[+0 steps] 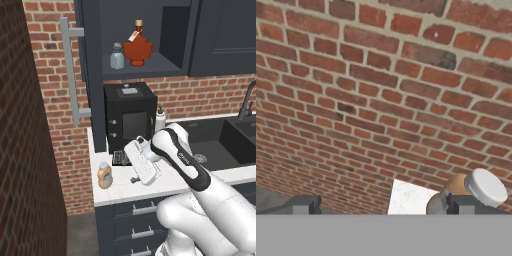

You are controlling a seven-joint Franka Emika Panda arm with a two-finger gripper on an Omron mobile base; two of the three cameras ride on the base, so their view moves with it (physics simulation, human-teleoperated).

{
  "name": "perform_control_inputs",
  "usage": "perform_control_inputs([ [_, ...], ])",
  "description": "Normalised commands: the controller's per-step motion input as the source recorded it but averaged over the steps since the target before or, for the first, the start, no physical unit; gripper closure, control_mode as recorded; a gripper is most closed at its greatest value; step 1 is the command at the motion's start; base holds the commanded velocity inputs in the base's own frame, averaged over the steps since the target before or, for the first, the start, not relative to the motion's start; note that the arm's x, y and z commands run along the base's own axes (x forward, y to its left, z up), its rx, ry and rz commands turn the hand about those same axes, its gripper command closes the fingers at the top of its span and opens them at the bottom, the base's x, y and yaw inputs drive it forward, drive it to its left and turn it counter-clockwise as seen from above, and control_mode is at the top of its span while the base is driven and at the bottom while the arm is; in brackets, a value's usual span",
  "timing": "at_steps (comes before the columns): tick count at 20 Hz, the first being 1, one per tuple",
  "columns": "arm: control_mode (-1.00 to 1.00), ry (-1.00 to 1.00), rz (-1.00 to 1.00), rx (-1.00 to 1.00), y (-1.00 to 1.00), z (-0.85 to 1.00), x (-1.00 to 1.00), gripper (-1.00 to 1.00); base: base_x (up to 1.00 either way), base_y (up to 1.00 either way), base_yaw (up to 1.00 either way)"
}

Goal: Put the shaker and condiment bottle from the counter next to their counterparts in the cabinet.

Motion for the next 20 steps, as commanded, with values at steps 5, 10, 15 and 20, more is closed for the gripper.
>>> perform_control_inputs([
  [5, -1.0, 0.0, 0.01, 0.0, 0.04, -0.11, 0.16, -1.0, 0.0, 0.0, 0.0],
  [10, -1.0, 0.0, 0.01, 0.0, 0.09, -0.15, 0.07, -1.0, 0.0, 0.0, 0.0],
  [15, -1.0, 0.0, 0.01, 0.0, 0.12, -0.14, 0.05, -1.0, 0.0, 0.0, 0.0],
  [20, -1.0, 0.0, 0.0, 0.0, 0.1, -0.13, 0.02, -1.0, 0.0, 0.0, 0.0],
])
